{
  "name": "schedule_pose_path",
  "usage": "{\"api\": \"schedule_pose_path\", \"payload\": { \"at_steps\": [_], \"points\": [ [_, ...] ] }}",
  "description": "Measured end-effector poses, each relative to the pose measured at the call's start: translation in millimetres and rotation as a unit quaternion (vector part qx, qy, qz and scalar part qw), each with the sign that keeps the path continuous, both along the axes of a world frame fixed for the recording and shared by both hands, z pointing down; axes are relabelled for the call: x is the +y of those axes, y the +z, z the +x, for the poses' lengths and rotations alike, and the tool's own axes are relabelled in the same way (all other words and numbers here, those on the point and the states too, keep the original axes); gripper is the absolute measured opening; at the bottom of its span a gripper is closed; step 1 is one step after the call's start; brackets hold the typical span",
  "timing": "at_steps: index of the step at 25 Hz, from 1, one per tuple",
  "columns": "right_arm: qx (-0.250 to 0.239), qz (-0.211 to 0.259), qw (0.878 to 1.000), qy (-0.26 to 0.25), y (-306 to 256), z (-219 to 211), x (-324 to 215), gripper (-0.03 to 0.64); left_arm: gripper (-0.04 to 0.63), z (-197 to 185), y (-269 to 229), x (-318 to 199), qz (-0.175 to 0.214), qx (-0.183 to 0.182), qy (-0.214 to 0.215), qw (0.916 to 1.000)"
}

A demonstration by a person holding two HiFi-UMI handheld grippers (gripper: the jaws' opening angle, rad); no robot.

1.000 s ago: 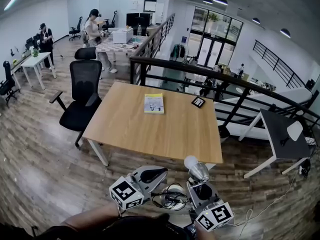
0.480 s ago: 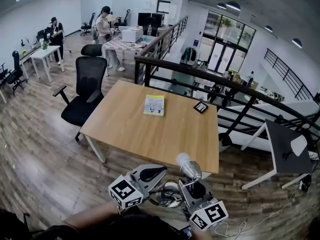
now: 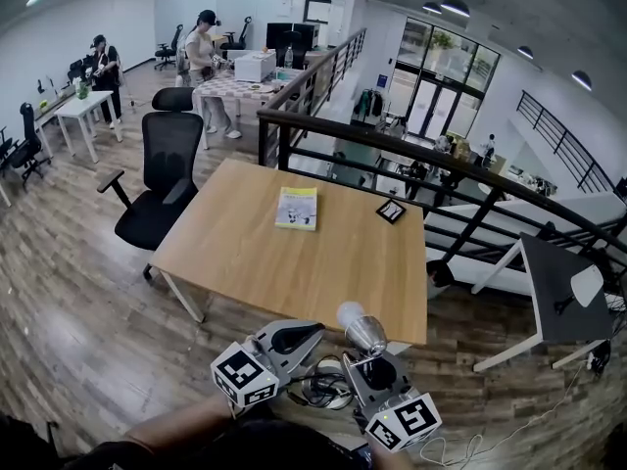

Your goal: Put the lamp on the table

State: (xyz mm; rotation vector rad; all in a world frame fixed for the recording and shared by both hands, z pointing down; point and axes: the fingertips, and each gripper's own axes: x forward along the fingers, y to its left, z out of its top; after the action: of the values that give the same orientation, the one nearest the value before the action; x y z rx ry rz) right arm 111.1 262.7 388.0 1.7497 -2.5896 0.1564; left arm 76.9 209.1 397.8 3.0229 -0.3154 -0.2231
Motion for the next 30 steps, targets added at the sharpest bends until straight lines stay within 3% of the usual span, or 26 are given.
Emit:
{"api": "schedule_pose_path", "payload": {
  "at_steps": [11, 19, 30],
  "points": [
    [-0.017, -0.012, 1.0, -0.002, 9, -7, -53, 0.114, 0.009, -8, 6, -56, -0.005, -0.005, 0.001, 1.0],
    [-0.016, -0.014, 1.0, 0.022, 19, -14, -126, 0.114, 0.008, -19, 12, -138, -0.001, -0.011, 0.014, 0.9998],
    [-0.016, -0.018, 0.997, 0.069, 24, -34, -223, 0.112, 0.009, -70, 20, -238, -0.012, -0.017, 0.023, 0.9995]
  ]
}}
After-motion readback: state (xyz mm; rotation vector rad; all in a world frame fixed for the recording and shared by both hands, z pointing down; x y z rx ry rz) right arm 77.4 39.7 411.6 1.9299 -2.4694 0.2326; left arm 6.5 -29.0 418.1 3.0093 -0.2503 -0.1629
